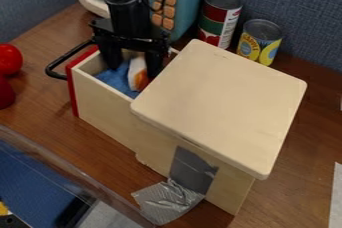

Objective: Take the orange object out of the drawer and put it on the left side of the table

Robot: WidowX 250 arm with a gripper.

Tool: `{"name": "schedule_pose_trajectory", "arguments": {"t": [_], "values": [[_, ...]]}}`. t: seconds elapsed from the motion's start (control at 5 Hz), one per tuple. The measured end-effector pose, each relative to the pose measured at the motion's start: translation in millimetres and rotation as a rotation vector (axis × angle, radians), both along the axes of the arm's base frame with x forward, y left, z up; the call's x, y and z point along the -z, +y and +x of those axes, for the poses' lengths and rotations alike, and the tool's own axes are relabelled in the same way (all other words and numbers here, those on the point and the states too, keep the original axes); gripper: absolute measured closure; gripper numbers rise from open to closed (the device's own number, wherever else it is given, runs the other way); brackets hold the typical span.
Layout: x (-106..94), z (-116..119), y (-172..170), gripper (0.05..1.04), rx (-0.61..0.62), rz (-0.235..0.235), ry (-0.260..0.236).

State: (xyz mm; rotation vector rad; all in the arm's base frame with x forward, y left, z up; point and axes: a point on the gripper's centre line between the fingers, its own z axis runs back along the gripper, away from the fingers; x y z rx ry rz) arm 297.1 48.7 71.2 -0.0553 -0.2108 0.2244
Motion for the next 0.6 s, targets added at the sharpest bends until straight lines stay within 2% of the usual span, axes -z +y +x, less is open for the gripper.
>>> {"name": "schedule_pose_trajectory", "arguments": {"t": [0.2, 0.4, 0.6], "values": [[4.7, -4.4, 4.0, 0.418, -0.031, 0.0, 0.006], [2.3, -5.8, 4.7, 0.541, -0.035, -0.002, 0.001], [-9.8, -8.4, 3.3, 0.542, -0.023, -0.021, -0.019]]}}
